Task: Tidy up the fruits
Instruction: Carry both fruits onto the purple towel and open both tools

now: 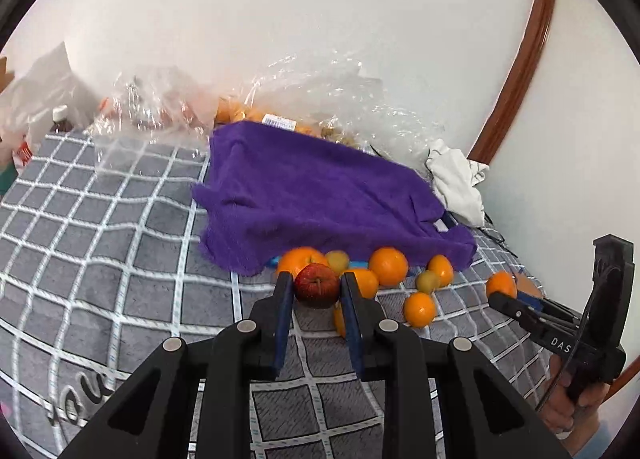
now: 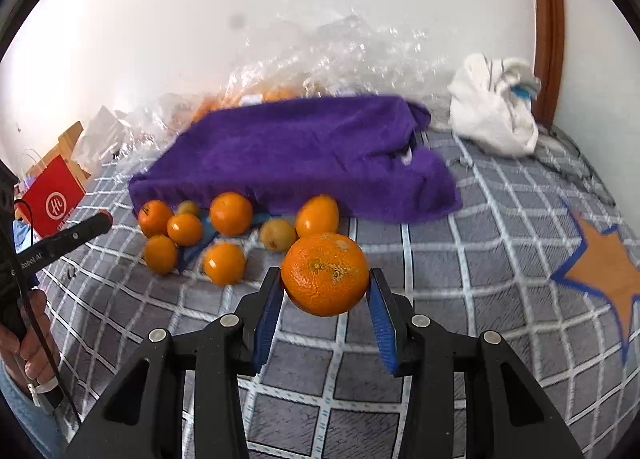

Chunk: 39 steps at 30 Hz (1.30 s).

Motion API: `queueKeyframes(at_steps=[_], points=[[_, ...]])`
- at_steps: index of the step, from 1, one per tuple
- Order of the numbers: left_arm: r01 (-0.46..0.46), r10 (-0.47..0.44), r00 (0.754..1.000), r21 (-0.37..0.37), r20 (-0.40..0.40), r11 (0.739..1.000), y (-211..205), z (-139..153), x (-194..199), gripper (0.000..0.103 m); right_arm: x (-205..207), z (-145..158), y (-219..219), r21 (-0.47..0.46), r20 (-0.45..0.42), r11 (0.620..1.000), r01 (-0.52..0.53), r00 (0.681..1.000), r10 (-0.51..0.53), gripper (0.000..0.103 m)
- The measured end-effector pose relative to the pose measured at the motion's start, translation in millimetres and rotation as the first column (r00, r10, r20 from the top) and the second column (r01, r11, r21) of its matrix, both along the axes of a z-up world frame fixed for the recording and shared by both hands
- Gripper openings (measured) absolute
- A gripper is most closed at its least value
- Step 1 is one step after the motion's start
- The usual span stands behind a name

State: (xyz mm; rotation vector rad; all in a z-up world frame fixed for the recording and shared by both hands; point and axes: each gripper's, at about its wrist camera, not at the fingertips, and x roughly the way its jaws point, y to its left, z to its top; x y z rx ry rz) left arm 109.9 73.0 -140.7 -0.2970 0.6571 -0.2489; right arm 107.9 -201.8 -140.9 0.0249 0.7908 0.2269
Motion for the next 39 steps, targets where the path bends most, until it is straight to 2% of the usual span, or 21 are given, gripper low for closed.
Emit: queueKeyframes(at_steps=[5,8,14,21,25,30,36,39], points=[[-0.028,0.028,1.0,0.021,0.004,0.999,11.6,34.4,9.7,0.023,16.8,33.6,3.6,0.015,0.06,1.0,-0.006,0.998,0.005,0.042],[-0.045,0.046,0.999,-0.022,0.011,0.999,24.8,56.6,23.6,0.023,33.9,49.4,4.2,0.022,0.09,1.0,-0.009,0.996,0.007,0.042],[-0.119,0.118,0.992,0.029,0.036,0.992,32.6,73.9,56.5,0.023,74.3,69.0,-0.7,0.02,0.14,1.0,-0.003,0.99,0.0,0.043],[-0.113,0.113,0.994,0.034,0.0,0.993,21.2,68.3,103.7,0.023,122.5,71.5,-9.7,0.043,0.153,0.999,0.024,0.988,-0.031,0.043],[-0.1,0.1,0.995,0.054,-0.005,0.994,6.9,70.8,135.5,0.023,153.6,71.1,-13.6,0.094,0.147,0.995,0.036,0.988,-0.05,0.043],[-0.098,0.099,0.995,0.075,-0.013,0.992,-7.8,73.1,176.6,0.023,184.1,73.3,-6.9,0.07,0.152,0.997,0.017,0.988,-0.028,0.043],[-0.086,0.09,0.992,0.048,-0.091,0.995,-10.6,40.3,214.7,0.023,214.0,45.0,-3.8,0.085,0.088,0.996,0.024,0.996,-0.032,0.043],[-0.079,0.084,0.99,0.044,-0.114,0.996,-9.5,25.8,220.7,0.023,223.1,23.9,0.0,0.041,0.047,0.999,0.012,0.999,-0.014,0.043]])
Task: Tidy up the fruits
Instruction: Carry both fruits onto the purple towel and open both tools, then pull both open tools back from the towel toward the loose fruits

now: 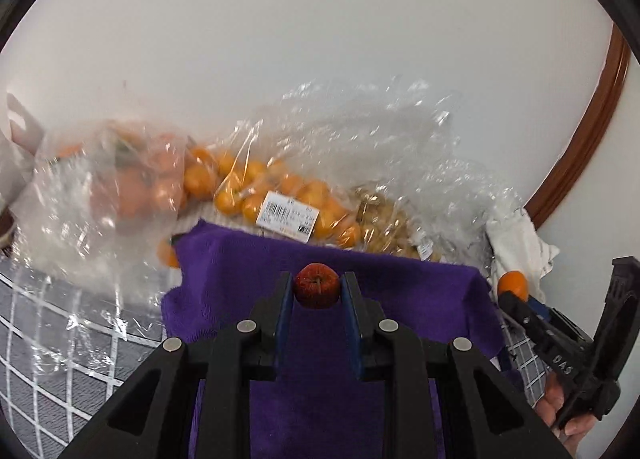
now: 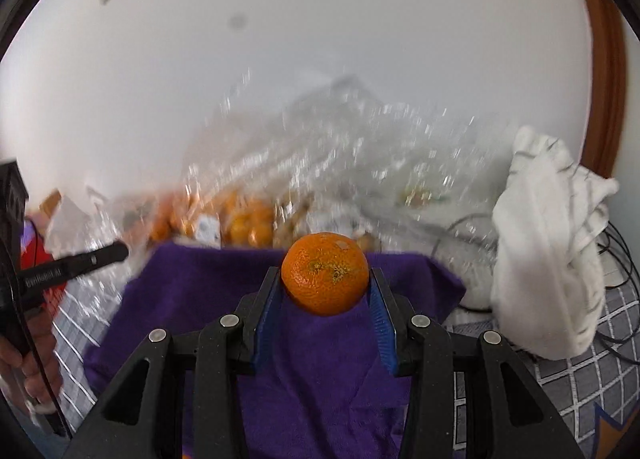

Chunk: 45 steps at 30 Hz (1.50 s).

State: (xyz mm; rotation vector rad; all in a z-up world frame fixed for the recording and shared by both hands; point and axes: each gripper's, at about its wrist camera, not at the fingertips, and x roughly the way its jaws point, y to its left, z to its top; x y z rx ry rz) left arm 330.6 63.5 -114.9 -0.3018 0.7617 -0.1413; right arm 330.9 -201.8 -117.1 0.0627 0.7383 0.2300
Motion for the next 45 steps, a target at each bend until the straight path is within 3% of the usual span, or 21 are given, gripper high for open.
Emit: queueKeyframes(at_steps=[8,18,21,23,25,28,31,37,40,45], points=[[0.05,-0.047,0.993,0.024,-0.11,0.998,-7.5,-29.7,17.5,0.023,18.7,-40.7,2.4,-0.023,-0.112,1.0,0.002,0.994,-0.005,0.043],[0.058,-0.035,0.977,0.103,-0.212,0.993,-16.6,-54.4,28.4,0.023,18.9,-48.8,9.9,-0.063,-0.106,0.998,-0.015,0.994,0.008,0.044],[0.061,-0.032,0.973,0.122,-0.227,0.991,-18.8,-56.6,29.5,0.023,19.5,-50.0,10.5,-0.061,-0.117,0.998,-0.021,0.993,0.013,0.051],[0.065,-0.032,0.971,0.135,-0.238,0.989,-20.5,-56.2,31.0,0.028,16.9,-47.3,11.3,-0.056,-0.112,0.998,-0.025,0.994,0.019,0.052],[0.066,-0.027,0.968,0.152,-0.25,0.986,-22.4,-54.7,32.1,0.048,11.8,-39.1,13.3,-0.07,-0.094,0.997,-0.026,0.995,0.019,0.059],[0.039,0.004,0.972,0.178,-0.235,0.983,-24.3,-42.5,27.4,0.05,-0.2,-16.4,17.1,-0.095,-0.039,0.995,-0.013,0.999,0.009,0.071],[0.028,0.007,0.983,0.183,-0.186,0.983,-24.0,-14.4,6.0,0.05,-18.0,8.1,17.5,-0.078,-0.005,0.997,0.005,1.0,-0.005,0.072],[0.001,0.012,0.997,0.161,-0.078,0.987,-20.8,26.3,-77.1,0.051,-86.4,55.9,16.4,-0.072,0.074,0.997,-0.011,0.997,0.016,0.076],[-0.029,0.039,0.998,0.162,-0.057,0.986,-12.9,31.1,-121.9,0.051,-122.1,59.9,20.0,-0.085,0.063,0.996,-0.042,0.997,0.047,0.076],[-0.042,0.06,0.995,0.202,-0.083,0.979,-11.4,12.3,-195.9,0.051,-182.0,61.9,41.0,-0.242,0.077,0.97,-0.026,0.996,0.046,0.076]])
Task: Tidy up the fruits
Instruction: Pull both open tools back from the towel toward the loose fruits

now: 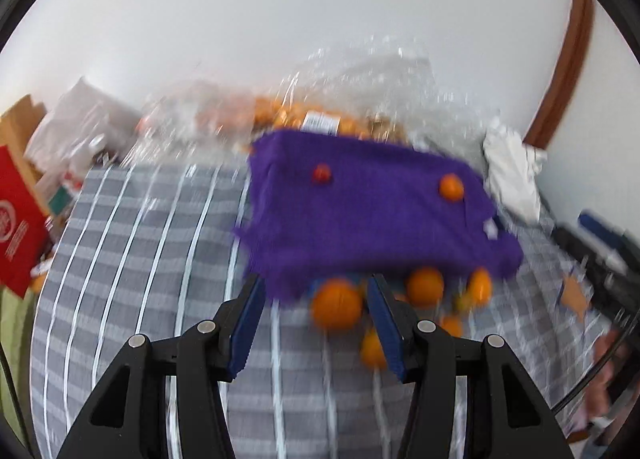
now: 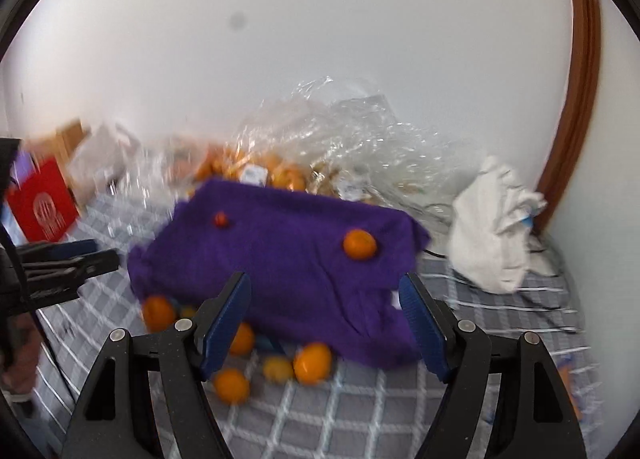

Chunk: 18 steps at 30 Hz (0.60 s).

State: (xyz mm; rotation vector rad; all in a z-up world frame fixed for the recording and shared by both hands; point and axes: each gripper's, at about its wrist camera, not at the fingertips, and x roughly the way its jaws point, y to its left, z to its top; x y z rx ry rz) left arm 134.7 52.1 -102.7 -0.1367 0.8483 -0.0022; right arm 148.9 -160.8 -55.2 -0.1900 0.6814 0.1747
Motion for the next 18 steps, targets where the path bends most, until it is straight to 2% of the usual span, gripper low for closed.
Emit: queueKeyframes(at_steps=[4,9,11,16,18], points=[[0.004,-0.004,1.0,0.023,-0.009,1.0,-7.2,-11.8,-45.3,0.051,-38.2,-0.1,7.7,0.066,-0.047,0.998,-0.013,0.999,0.017,0.076],[0.011,-0.012,1.0,0.033,0.011,0.999,-15.9,-11.8,-84.0,0.051,-72.2,-0.2,15.2,0.1,-0.052,0.995,-0.007,0.999,0.012,0.076],[0.016,-0.017,1.0,0.042,0.019,0.999,-17.7,-11.2,-93.3,0.051,-83.3,-1.7,11.4,0.145,-0.072,0.989,0.01,0.997,0.0,0.076],[0.011,-0.012,1.0,0.065,0.023,0.998,-12.5,-13.4,-105.8,0.051,-93.7,-3.0,7.9,0.174,-0.091,0.984,0.034,0.996,-0.019,0.076],[-0.015,0.013,1.0,0.084,0.015,0.996,-5.8,-16.8,-105.9,0.051,-97.3,-0.6,5.8,0.213,-0.096,0.977,0.023,0.995,-0.002,0.076]])
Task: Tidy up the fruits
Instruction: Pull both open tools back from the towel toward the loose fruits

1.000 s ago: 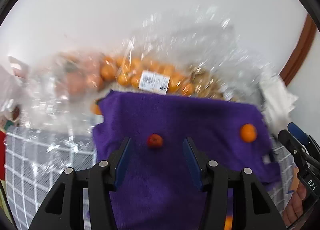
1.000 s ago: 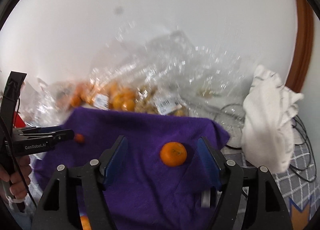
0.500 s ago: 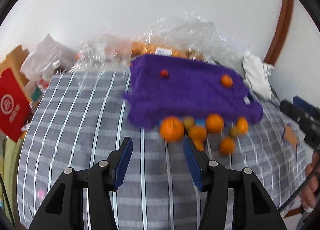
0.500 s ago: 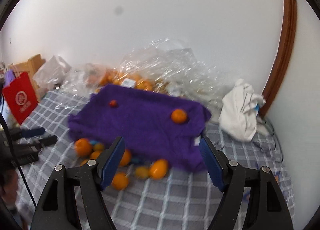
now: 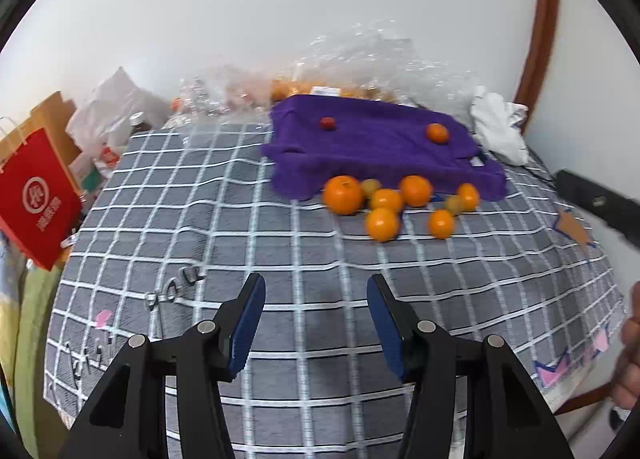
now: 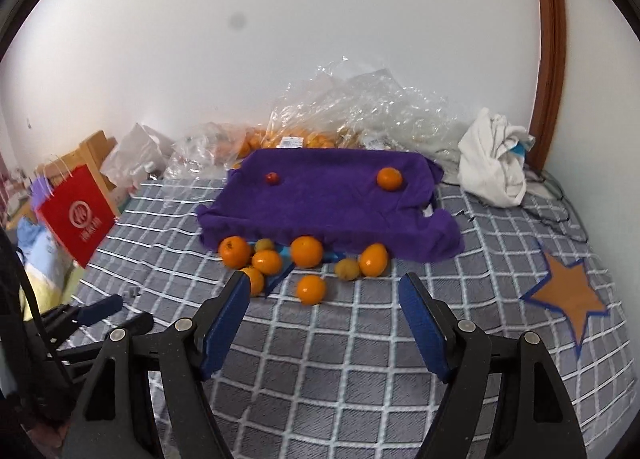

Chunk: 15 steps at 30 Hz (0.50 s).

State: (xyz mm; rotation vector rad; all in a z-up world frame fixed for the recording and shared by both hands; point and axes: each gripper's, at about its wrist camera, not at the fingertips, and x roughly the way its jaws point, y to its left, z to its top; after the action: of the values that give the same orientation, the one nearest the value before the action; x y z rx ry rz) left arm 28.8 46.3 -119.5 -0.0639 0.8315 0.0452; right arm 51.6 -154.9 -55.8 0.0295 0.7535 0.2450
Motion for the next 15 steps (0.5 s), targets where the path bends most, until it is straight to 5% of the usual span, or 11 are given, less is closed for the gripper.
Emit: queueKeyframes(at_steps=[11,15], points=[[-0.094,0.093,0.996,-0.055,-0.009,0.994,40.3,-12.7,-2.1,0.051,2.7,8.9,-21.0,0.167,0.013,0.986,0.028,0.999,-0.03,0.076],[-0.108,0.106,0.994,-0.077,-0.025,0.991,45.1,-20.5,1.9,0.051,9.4,-0.8,-23.8,0.127,0.006,0.991,0.033,0.999,-0.034,0.076]])
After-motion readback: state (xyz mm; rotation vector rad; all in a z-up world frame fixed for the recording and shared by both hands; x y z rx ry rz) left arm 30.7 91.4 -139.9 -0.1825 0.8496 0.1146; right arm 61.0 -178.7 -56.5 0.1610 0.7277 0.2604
